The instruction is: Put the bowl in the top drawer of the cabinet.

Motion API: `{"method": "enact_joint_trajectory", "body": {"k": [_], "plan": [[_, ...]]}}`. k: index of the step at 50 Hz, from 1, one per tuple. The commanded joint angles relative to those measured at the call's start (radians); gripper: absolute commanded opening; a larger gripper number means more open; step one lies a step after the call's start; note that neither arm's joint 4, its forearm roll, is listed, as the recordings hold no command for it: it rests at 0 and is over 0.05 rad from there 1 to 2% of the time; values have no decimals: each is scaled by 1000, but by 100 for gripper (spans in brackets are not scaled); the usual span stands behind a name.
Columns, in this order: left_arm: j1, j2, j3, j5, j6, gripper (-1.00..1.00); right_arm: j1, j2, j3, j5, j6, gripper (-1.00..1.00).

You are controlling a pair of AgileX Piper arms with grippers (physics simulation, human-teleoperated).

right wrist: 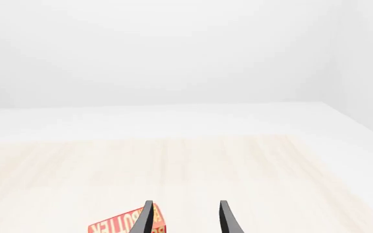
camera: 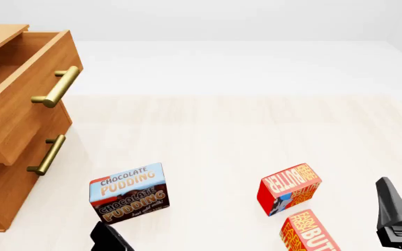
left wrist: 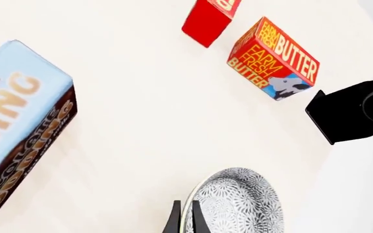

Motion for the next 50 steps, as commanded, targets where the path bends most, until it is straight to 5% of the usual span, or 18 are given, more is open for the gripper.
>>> {"method": "enact_joint_trajectory", "body": {"k": [1, 28, 33, 36, 37, 48, 50], "plan": [[10, -70, -49, 106, -21, -100, 3, 0, 0, -2, 1, 100], [75, -198, -205, 374, -57, -100, 5, 0, 0, -4, 4, 100], [129, -226, -245, 427, -60, -100, 6, 0, 0, -5, 5, 100], [151, -213, -246, 440, -124, -100, 6, 0, 0, -5, 5, 100], [173, -216, -272, 450, -82, -100, 5, 0, 0, -5, 4, 100], [294, -197, -346, 518, -127, -100, 6, 0, 0, -6, 5, 100], [338, -201, -374, 545, -92, -100, 7, 0, 0, -7, 5, 100]]}}
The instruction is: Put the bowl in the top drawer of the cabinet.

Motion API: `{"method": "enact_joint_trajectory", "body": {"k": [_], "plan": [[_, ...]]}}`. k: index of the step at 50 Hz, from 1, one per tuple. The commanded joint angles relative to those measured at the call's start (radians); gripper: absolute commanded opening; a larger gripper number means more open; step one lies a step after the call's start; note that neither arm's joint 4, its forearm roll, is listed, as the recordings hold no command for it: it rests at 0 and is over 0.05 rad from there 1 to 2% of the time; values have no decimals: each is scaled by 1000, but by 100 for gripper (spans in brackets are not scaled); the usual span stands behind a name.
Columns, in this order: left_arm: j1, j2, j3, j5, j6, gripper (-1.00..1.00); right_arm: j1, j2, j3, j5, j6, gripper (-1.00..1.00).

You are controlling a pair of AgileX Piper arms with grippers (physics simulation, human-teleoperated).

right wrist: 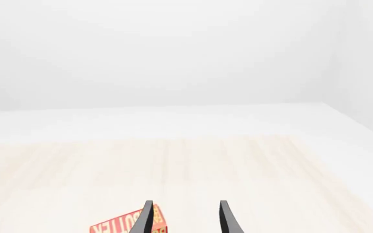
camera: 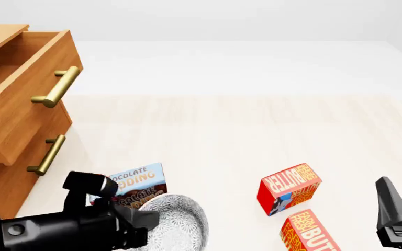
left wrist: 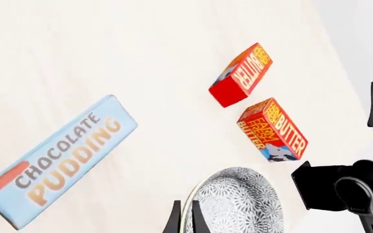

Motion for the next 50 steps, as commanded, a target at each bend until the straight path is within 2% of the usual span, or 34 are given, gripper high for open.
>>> {"method": "enact_joint_trajectory", "body": {"k": [1, 10, 11, 14, 15, 17, 18, 19, 20, 23, 28, 30, 33, 36, 38, 40, 43, 50], "plan": [[154, 17, -95, 92, 7, -100, 1, 0, 0, -2, 1, 100], [215, -2, -211, 173, 29, -100, 2, 0, 0, -3, 1, 100], [233, -1, -233, 185, 47, -100, 3, 0, 0, -3, 1, 100], [240, -1, -256, 197, 33, -100, 3, 0, 0, -4, 2, 100], [232, -8, -248, 194, -7, -100, 2, 0, 0, -4, 2, 100], [238, -33, -288, 230, -12, -100, 5, 0, 0, -5, 4, 100], [243, -41, -292, 233, -60, -100, 8, 0, 0, -6, 5, 100], [252, -36, -301, 241, -71, -100, 9, 0, 0, -6, 5, 100], [259, -35, -323, 252, -46, -100, 9, 0, 0, -7, 5, 100], [301, -44, -356, 272, -77, -100, 7, 0, 0, -7, 6, 100], [445, -35, -468, 309, -80, -100, 8, 0, 0, -7, 6, 100], [466, -29, -492, 317, -102, -100, 8, 0, 0, -7, 6, 100], [501, -20, -561, 339, -86, -100, 7, 0, 0, -7, 5, 100], [501, -15, -595, 356, -93, -100, 9, 0, 0, -7, 5, 100], [530, -8, -620, 363, -90, -100, 8, 0, 0, -7, 6, 100], [511, -6, -630, 372, -131, -100, 8, 0, 0, -7, 6, 100], [527, -10, -648, 379, -131, -100, 8, 0, 0, -8, 6, 100], [613, 18, -734, 397, -150, -100, 8, 0, 0, -8, 6, 100]]}}
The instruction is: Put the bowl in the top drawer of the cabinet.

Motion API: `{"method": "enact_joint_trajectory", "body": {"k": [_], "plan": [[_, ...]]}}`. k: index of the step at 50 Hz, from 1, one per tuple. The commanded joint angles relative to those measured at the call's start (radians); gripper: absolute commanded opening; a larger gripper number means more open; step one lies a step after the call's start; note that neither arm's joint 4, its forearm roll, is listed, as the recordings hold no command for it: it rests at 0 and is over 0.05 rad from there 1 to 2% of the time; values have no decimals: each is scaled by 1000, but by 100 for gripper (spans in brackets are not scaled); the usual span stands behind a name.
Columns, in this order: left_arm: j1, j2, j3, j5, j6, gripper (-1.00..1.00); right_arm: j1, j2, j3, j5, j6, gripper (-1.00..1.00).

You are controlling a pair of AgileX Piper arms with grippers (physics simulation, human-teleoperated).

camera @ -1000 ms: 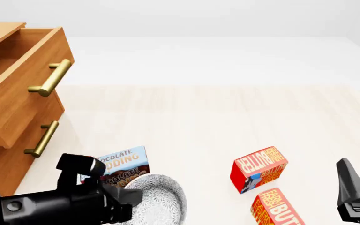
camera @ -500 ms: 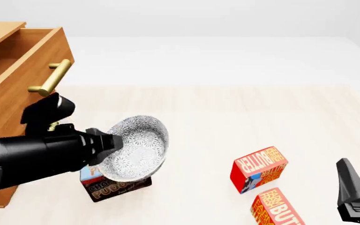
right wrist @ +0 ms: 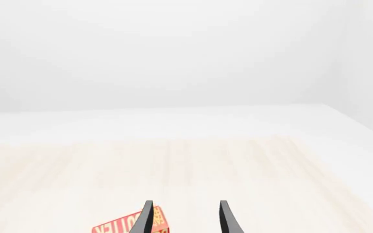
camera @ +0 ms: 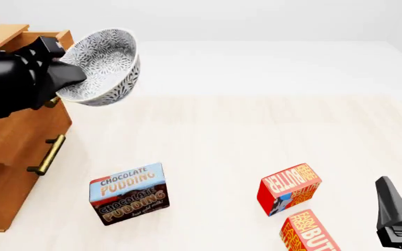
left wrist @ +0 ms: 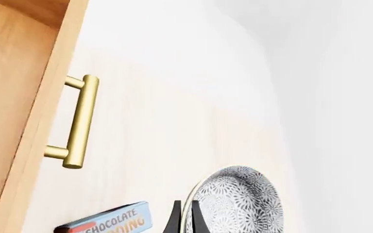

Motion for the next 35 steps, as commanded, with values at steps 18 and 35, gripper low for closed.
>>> {"method": "enact_joint_trajectory", "body": {"k": [18, 35], "plan": [[228, 33, -271, 102, -78, -100, 4, 0, 0, -2, -1, 100], [411, 83, -287, 123, -53, -100, 7, 0, 0, -4, 0, 100]]}}
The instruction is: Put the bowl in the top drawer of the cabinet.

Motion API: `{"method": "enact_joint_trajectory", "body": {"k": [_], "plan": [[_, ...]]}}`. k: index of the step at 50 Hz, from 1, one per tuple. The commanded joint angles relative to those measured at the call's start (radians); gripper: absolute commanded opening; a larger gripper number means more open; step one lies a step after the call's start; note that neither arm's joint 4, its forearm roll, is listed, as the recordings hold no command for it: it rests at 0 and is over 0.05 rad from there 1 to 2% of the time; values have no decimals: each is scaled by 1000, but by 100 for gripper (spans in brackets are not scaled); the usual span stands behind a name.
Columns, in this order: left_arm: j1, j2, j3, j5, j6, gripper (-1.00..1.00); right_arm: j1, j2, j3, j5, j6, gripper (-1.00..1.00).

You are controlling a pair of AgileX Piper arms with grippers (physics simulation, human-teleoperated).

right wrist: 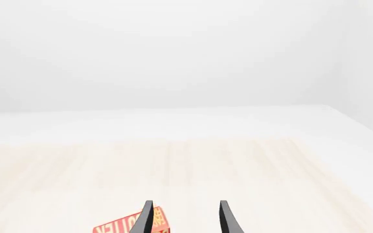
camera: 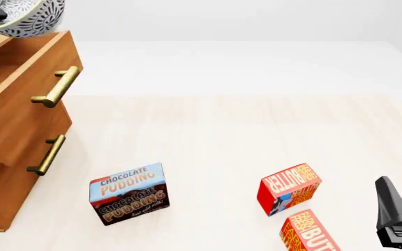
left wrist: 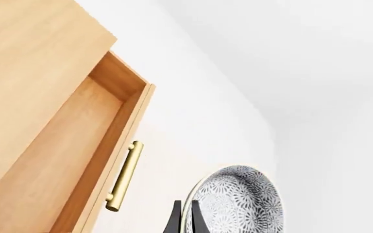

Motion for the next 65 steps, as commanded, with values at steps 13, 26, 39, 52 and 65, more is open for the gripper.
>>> {"method": "enact_joint_trajectory", "body": {"k": [13, 26, 39, 52, 65], "plan": [[232, 37, -39, 57, 103, -100, 7, 0, 0, -3, 3, 100], [297, 36, -34, 69, 140, -100, 5, 0, 0, -2, 3, 100], [373, 45, 50, 32, 130, -100, 1, 0, 0, -2, 4, 100], [421, 39, -2, 57, 79, -100, 3, 0, 0, -2, 5, 100], [477, 40, 4, 48, 67, -100, 2, 0, 0, -4, 4, 100]]}}
